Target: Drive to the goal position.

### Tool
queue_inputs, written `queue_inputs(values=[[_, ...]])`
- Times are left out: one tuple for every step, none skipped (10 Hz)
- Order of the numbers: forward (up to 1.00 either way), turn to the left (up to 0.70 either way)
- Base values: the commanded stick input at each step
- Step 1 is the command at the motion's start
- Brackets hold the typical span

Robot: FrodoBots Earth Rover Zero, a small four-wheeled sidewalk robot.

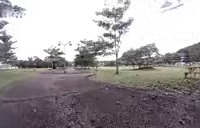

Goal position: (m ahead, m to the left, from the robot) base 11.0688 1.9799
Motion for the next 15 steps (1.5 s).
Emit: queue_inputs(values=[[0.70,0.00],[0.70,0.00],[0.70,0.00],[0.70,0.00],[0.70,0.00],[0.70,0.00],[0.70,0.00],[0.70,0.00],[0.70,0.00],[0.70,0.00],[0.70,0.00],[0.70,0.00],[0.70,0.00],[0.70,0.00],[0.70,0.00]])
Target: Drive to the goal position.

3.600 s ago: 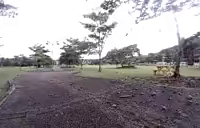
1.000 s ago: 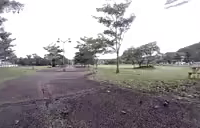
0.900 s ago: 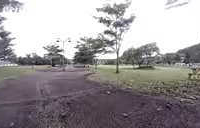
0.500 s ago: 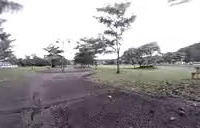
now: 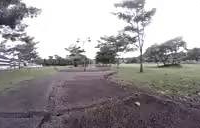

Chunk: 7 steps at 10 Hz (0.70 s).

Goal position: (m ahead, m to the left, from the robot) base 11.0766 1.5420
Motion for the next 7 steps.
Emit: queue_inputs(values=[[0.70,0.00],[0.70,0.00],[0.70,0.00],[0.70,0.00],[0.70,0.00],[0.70,0.00],[0.70,0.00]])
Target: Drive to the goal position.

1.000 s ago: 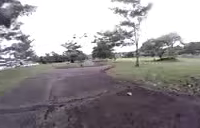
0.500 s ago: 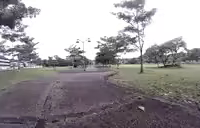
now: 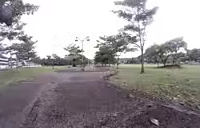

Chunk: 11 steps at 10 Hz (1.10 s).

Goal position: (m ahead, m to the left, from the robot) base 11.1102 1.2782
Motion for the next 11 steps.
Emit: queue_inputs(values=[[0.70,0.00],[0.70,0.00],[0.70,0.00],[0.70,0.00],[0.70,0.00],[0.70,0.00],[0.70,0.00],[0.70,0.00],[0.70,0.00],[0.70,0.00],[0.70,0.00]])
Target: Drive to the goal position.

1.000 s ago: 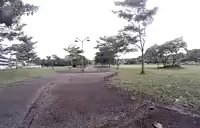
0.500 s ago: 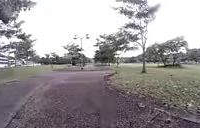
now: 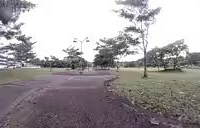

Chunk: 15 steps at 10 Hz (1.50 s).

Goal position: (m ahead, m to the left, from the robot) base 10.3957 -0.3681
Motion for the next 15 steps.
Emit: queue_inputs(values=[[0.70,0.00],[0.70,0.00],[0.70,0.00],[0.70,0.00],[0.70,0.31],[0.70,0.35],[0.70,0.35],[0.70,0.04],[0.70,0.00],[0.70,0.00],[0.70,0.00],[0.70,0.00],[0.70,0.00],[0.70,0.00],[0.70,0.00]])
